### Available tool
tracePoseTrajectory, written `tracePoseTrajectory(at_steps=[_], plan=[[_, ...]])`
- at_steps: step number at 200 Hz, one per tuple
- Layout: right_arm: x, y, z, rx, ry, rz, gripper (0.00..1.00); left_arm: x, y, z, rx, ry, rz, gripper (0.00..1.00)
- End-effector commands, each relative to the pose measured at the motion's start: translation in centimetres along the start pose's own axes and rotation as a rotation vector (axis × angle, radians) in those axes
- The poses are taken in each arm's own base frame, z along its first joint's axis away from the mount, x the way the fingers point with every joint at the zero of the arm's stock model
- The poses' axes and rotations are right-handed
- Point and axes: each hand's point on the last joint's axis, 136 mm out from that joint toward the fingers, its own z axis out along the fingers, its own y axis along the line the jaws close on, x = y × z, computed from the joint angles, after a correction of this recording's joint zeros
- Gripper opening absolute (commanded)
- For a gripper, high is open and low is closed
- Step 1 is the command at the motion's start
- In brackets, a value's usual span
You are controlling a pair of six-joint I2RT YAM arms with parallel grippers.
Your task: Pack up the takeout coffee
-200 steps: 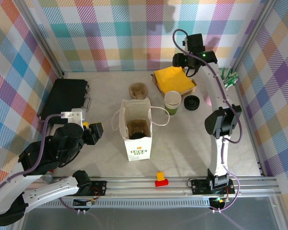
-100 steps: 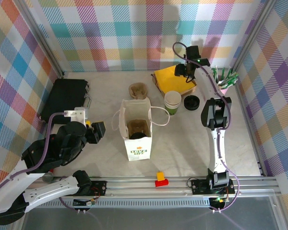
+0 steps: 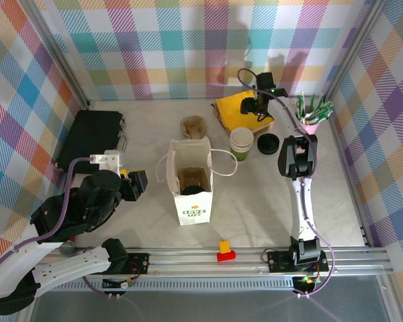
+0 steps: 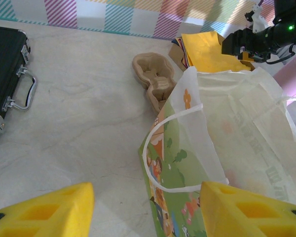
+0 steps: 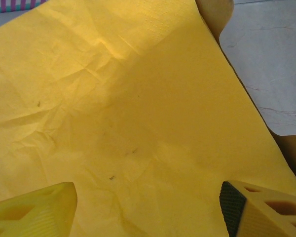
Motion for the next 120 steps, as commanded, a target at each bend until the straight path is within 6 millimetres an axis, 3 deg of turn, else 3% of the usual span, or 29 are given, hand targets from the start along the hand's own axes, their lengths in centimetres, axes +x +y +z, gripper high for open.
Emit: tracePoseTrajectory(at_steps=[1,72,120], plan=[[-0.3,0.6,0.6,0.014,-0.015,-0.060,0.78,0.1,0.4,0.4,-0.028,-0.010,-0.005,0.58],[1.3,0.1,3.1,0.040,0.027,-0.094,0.79,0.1,0.5,0.4,-0.033,-0.008,-0.004,0.58],[1.5,0.0,3.3,0.046,0.049,-0.085,0.75,0.2,0.6,0.4,-0.036,-0.005,-0.006,0.58]])
